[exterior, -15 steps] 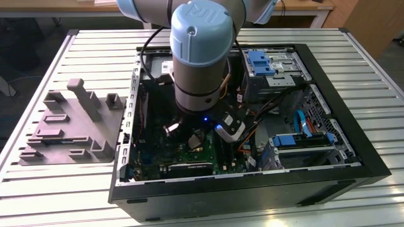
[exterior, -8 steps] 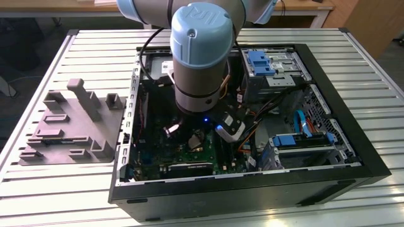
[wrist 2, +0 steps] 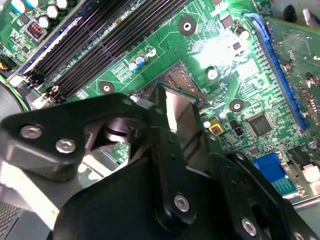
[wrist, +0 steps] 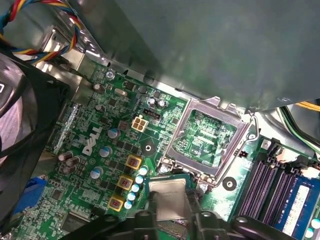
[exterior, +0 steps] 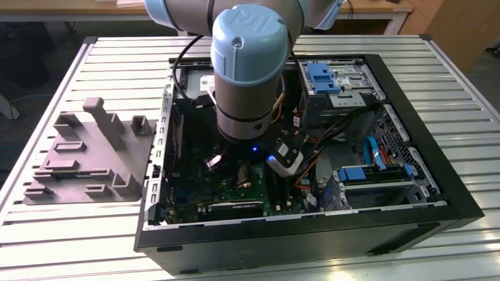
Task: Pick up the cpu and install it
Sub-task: 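Place the cpu into insertion slot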
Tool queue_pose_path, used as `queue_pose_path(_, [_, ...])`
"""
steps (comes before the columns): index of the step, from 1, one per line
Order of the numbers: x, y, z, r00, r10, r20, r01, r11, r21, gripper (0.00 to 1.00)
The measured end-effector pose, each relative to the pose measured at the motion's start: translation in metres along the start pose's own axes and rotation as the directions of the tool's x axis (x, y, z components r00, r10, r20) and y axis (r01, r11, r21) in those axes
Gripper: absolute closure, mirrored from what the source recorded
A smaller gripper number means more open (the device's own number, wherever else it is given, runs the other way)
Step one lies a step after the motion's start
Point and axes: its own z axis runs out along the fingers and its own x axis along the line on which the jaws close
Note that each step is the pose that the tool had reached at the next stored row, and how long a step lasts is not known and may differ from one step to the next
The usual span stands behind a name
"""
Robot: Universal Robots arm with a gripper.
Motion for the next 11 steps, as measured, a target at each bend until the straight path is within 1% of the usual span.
queue_pose_path(2, [-0.0001, 0.0, 0.0002, 1.0, 0.0, 0.0004, 0.0, 1.0, -0.0003, 0.74])
queue_pose_path(7, [0.0, 0.0, 0.0002, 1.0, -0.003, 0.0001, 0.003, 1.0, -0.0003, 0.74])
queue_pose_path(8, [0.0, 0.0001, -0.0001, 1.0, -0.003, 0.0001, 0.003, 1.0, -0.0005, 0.73])
queue_pose_path(10, [0.0, 0.0003, -0.0023, 1.0, -0.005, 0.0003, 0.005, 1.0, -0.0008, 0.73])
queue_pose_path(11, [0.0, 0.0004, -0.0041, 1.0, -0.007, -0.0001, 0.007, 1.0, -0.0004, 0.67])
